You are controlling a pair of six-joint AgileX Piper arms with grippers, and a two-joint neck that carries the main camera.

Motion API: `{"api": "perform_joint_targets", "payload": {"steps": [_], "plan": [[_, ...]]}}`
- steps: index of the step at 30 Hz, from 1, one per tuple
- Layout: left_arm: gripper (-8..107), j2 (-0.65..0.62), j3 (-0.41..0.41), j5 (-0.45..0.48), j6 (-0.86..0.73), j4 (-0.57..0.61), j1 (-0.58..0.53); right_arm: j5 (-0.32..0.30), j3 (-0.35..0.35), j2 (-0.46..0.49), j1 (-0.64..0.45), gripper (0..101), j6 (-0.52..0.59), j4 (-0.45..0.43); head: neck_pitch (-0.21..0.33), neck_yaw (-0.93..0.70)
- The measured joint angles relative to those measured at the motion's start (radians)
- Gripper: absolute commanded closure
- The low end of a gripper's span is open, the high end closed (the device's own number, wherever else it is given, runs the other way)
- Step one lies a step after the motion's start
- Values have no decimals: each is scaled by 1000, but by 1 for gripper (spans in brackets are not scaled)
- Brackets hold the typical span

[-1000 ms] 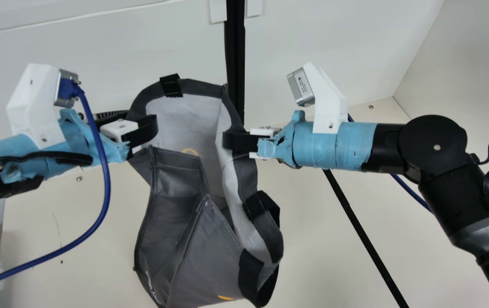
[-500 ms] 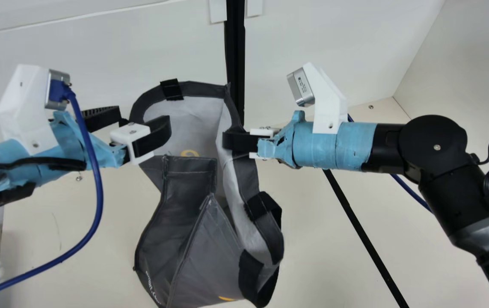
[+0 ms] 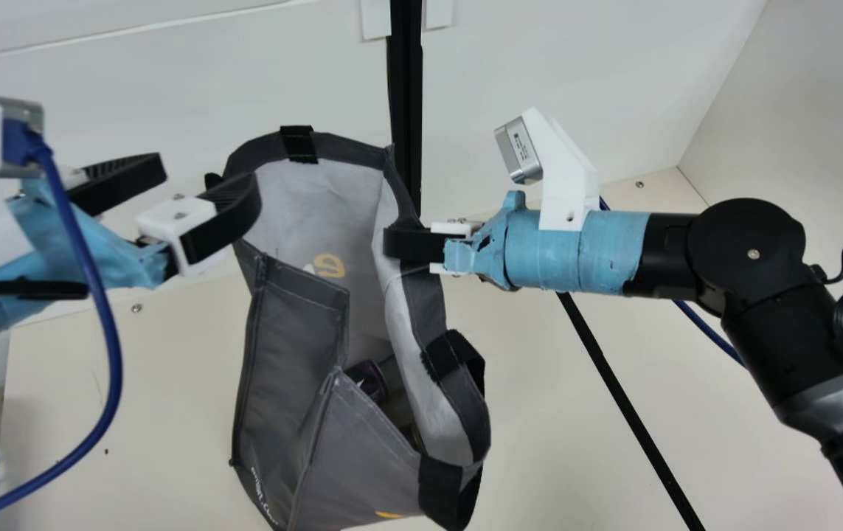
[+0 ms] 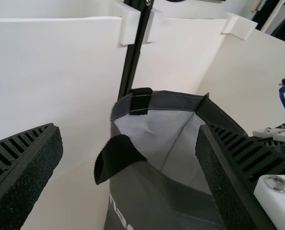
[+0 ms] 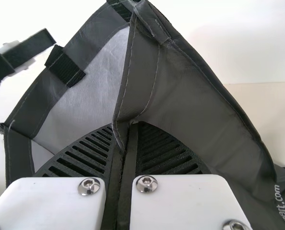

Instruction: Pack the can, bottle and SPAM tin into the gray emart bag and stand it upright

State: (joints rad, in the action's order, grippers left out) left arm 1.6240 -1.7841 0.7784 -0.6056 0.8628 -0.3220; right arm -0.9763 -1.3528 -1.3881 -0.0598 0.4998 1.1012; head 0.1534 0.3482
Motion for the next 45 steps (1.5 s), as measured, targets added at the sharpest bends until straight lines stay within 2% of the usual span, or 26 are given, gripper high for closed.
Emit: {"api": "perform_joint_targets", "payload": {"steps": [6, 12, 27, 39, 45], "plan": [[9, -54, 34, -14, 18, -49, 20, 0, 0, 0, 0, 101, 0, 0, 0, 0], [9, -113, 84, -24, 69, -160, 40, 0, 0, 0, 0, 101, 0, 0, 0, 0], [9, -253, 209, -16, 301, -586, 99, 0, 0, 0, 0, 101, 0, 0, 0, 0], [9, -352, 300, 44, 507, -957, 84, 0, 0, 0, 0, 101, 0, 0, -2, 0], [9, -394, 354, 66, 580, -1097, 72, 0, 0, 0, 0, 101, 0, 0, 0, 0]]}}
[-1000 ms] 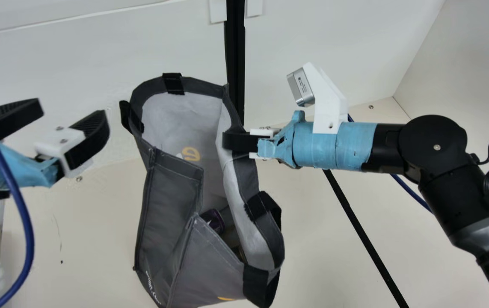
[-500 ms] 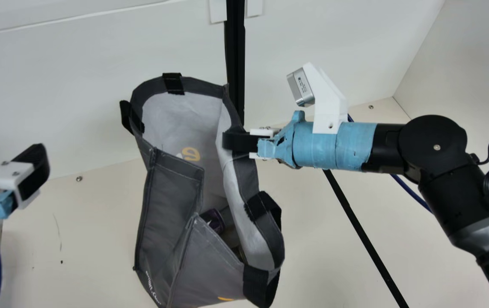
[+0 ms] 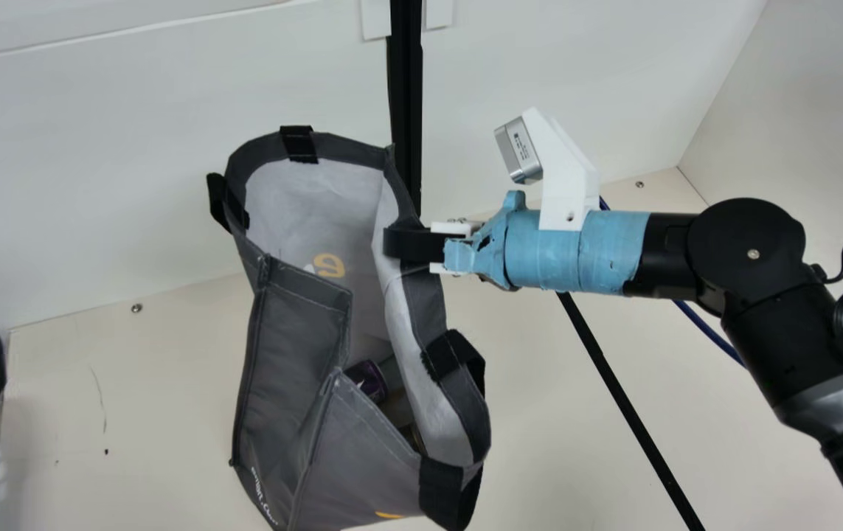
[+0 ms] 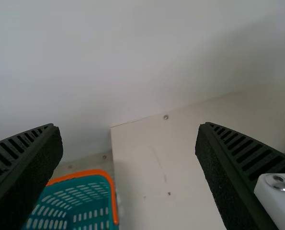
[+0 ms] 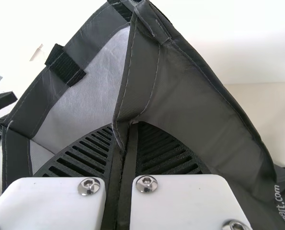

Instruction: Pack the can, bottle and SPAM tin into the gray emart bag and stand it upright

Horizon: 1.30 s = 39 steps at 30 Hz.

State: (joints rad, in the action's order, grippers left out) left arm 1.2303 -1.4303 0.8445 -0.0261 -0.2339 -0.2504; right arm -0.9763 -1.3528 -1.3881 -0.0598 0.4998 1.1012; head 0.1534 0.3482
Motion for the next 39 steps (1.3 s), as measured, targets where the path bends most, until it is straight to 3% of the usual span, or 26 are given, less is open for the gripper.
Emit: {"api": "perform_joint_targets", "payload": {"steps": [20, 29, 39], "plan": [[9, 0, 0, 0, 4, -15, 0, -4, 8, 26, -2, 101, -23, -21, -2, 0], [9, 0, 0, 0, 4, -15, 0, 9, -15, 25, -9, 101, -56, -112, 0, 0], [9, 0, 0, 0, 4, -15, 0, 46, -43, 34, -14, 101, -128, -286, -2, 0]]}}
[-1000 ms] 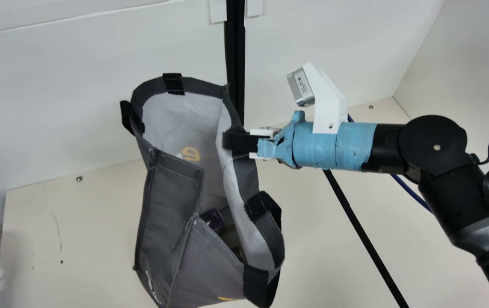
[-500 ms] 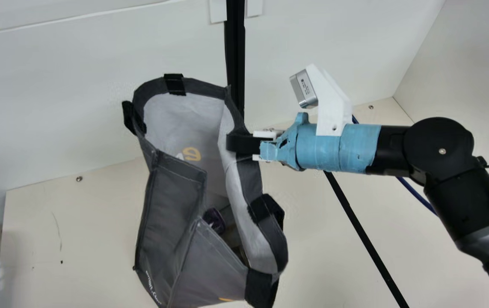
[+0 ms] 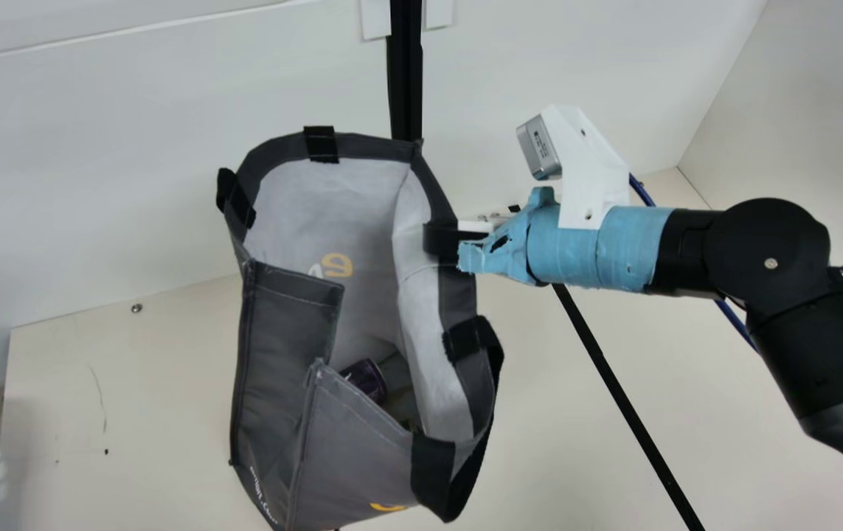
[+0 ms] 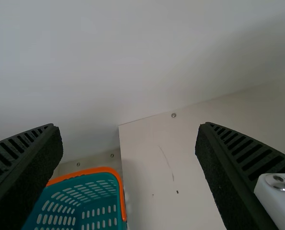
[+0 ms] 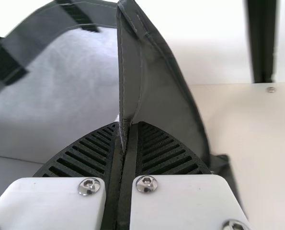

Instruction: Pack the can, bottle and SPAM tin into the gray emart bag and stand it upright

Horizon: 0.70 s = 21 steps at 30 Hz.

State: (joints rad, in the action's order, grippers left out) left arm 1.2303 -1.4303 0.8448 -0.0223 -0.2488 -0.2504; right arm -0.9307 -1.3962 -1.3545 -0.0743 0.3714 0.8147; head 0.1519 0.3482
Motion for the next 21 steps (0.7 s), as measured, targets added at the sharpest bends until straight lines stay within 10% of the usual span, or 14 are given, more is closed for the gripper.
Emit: {"api": "perform_joint_targets", "payload": {"steps": [21], "plan": [[9, 0, 0, 0, 0, 0, 0, -21, -131, -19, -76, 101, -125, -278, 2, 0]]}}
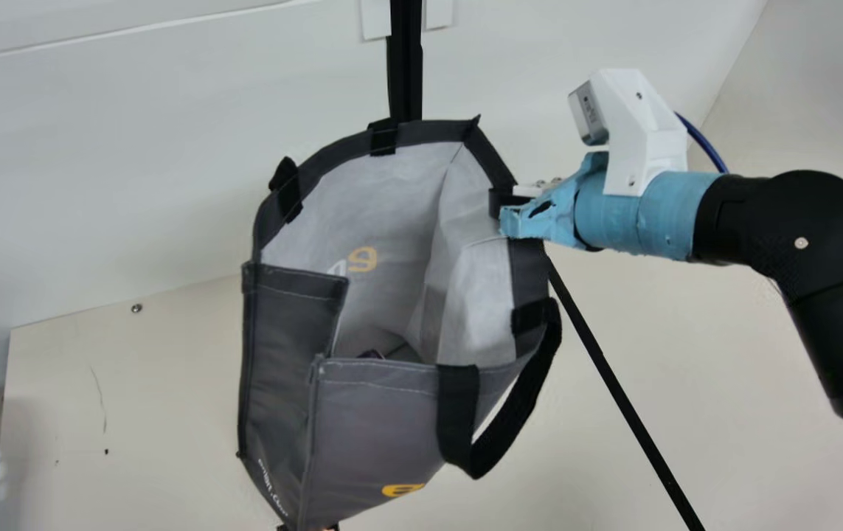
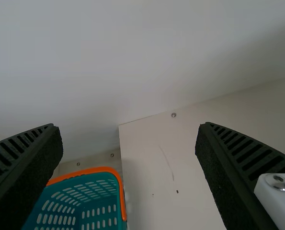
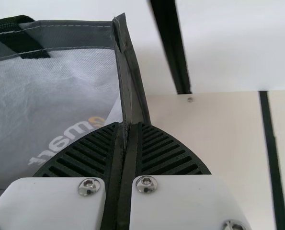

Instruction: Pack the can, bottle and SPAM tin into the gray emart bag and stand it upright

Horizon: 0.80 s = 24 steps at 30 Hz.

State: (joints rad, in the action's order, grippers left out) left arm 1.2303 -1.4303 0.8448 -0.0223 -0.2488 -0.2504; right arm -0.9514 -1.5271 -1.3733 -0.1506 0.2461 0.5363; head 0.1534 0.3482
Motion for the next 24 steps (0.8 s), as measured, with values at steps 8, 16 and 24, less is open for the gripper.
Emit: {"api": "perform_joint_targets", "payload": {"steps": [8, 16, 24], "plan": [[9, 0, 0, 0, 0, 0, 0, -34, -74, -26, -69, 101, -27, -54, -2, 0], [9, 0, 0, 0, 0, 0, 0, -76, -141, -47, -140, 101, -43, -105, 0, 0], [9, 0, 0, 0, 0, 0, 0, -126, -199, -58, -217, 101, -50, -167, 0, 0]]}}
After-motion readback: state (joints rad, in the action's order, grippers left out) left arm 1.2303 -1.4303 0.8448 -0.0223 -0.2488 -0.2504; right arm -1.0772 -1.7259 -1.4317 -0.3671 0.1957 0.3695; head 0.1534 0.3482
